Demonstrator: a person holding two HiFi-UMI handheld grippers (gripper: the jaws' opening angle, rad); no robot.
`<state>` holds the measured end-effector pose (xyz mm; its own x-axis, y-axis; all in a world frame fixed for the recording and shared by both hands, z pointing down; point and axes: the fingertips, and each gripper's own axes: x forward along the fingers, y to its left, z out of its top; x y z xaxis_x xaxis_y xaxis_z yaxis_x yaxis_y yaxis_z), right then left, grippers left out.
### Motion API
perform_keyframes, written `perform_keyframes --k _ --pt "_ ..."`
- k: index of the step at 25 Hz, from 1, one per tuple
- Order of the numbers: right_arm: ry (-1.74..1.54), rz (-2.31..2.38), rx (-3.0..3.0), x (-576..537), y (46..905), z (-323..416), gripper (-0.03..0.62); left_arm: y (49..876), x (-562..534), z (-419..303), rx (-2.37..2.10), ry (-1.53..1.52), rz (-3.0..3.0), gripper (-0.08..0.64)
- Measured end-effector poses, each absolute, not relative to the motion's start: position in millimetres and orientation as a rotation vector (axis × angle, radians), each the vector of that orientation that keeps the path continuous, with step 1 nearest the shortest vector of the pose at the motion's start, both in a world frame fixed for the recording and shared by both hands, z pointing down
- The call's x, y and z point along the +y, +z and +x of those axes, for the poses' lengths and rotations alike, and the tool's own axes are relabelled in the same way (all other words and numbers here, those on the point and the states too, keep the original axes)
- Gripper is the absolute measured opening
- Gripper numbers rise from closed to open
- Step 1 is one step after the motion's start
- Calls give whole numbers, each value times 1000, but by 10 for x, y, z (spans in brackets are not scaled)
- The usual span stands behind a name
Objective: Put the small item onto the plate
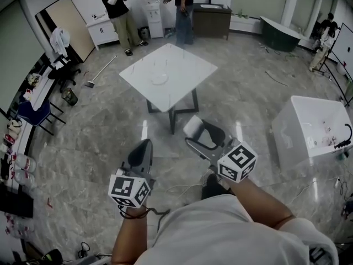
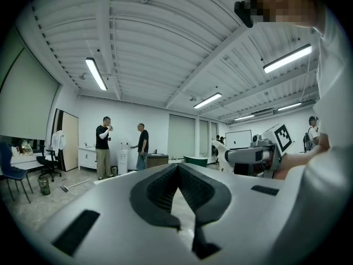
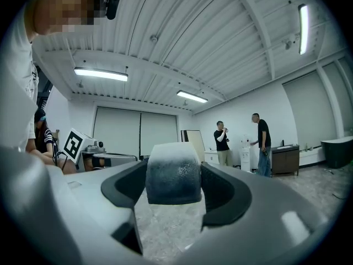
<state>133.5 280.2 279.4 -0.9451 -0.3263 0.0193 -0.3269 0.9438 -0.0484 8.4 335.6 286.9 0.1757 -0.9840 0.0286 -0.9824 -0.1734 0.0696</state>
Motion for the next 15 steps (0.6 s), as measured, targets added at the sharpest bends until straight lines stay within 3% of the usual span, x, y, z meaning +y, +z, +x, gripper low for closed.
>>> perform_keyframes --k 15 --pt "102 400 -3119 1414 2964 554 293 3073 2164 -600 -2029 -34 2254 6"
